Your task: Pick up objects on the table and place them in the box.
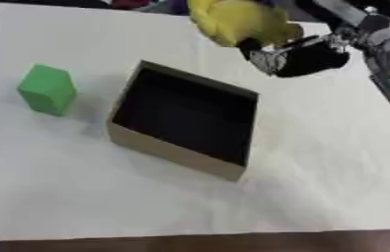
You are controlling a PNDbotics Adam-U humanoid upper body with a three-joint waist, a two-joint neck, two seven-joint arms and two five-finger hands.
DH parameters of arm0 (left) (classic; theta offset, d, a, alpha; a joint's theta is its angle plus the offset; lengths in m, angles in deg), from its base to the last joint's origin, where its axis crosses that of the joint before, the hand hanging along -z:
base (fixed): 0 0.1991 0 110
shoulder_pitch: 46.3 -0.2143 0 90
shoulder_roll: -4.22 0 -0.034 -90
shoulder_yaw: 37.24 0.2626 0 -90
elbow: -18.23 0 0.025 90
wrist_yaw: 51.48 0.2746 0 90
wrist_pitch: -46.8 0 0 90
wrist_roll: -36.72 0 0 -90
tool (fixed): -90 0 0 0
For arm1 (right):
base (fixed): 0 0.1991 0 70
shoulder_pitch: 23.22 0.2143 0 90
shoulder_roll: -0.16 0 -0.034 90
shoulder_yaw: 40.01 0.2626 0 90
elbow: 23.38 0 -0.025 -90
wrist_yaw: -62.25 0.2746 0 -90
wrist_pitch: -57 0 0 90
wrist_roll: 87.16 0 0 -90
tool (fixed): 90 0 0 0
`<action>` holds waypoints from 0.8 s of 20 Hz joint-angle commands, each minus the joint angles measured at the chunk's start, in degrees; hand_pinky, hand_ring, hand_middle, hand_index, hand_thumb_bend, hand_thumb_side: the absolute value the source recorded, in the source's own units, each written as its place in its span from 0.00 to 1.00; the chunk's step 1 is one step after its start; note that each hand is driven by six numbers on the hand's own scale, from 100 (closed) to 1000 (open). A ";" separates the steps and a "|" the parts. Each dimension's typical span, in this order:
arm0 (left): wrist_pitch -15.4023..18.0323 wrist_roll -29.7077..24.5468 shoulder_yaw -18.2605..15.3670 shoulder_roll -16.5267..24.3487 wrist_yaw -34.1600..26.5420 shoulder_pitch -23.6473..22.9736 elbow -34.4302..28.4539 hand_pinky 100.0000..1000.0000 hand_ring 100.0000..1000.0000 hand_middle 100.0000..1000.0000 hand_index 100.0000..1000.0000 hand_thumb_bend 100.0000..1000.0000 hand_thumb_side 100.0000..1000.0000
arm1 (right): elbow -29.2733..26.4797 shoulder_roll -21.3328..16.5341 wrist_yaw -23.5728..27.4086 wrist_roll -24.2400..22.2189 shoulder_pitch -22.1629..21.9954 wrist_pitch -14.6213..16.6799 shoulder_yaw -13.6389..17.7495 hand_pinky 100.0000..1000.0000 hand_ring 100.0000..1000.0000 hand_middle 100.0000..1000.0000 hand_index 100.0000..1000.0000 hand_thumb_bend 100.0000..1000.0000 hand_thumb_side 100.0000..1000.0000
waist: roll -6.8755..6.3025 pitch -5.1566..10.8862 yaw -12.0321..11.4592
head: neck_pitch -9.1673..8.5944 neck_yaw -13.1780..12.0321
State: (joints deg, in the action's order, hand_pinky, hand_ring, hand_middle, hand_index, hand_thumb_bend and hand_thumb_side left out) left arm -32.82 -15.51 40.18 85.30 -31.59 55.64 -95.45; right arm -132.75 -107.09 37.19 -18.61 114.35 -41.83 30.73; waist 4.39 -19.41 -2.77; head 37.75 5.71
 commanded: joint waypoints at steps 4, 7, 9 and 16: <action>-0.02 -0.37 0.22 0.96 0.05 0.37 -0.91 0.37 0.45 0.46 0.66 0.25 1.00 | -1.32 -0.30 0.15 -1.75 -0.50 0.60 -1.79 0.82 0.80 0.46 0.67 0.00 0.06 | -0.47 1.28 0.19 | 0.06 0.46; -0.07 -0.53 0.28 0.87 0.02 0.37 -0.91 0.37 0.45 0.46 0.66 0.25 1.00 | -0.97 0.71 -1.21 -2.37 -1.19 0.87 -2.53 0.82 0.80 0.46 0.67 0.00 0.07 | -0.57 1.23 0.12 | 0.00 0.59; -0.09 -0.60 0.30 0.79 0.01 0.37 -0.91 0.37 0.45 0.46 0.66 0.25 1.00 | -0.49 1.65 -2.46 -2.48 -2.03 0.96 -2.85 0.83 0.80 0.46 0.67 0.00 0.10 | -0.61 1.16 -0.01 | -0.10 0.71; -0.14 -0.77 0.38 0.61 -0.06 0.51 -0.91 0.37 0.45 0.46 0.66 0.25 1.00 | 0.81 3.52 -5.81 -3.02 -4.38 2.02 -4.03 0.84 0.81 0.47 0.67 0.00 0.12 | -0.63 0.93 -0.15 | -0.26 0.89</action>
State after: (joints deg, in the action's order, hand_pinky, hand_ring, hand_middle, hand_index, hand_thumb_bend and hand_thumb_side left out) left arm -32.94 -16.11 40.51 85.30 -31.59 55.65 -95.45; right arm -131.71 -103.05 32.13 -21.66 109.31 -40.15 26.27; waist 4.06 -19.47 -2.85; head 37.75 6.47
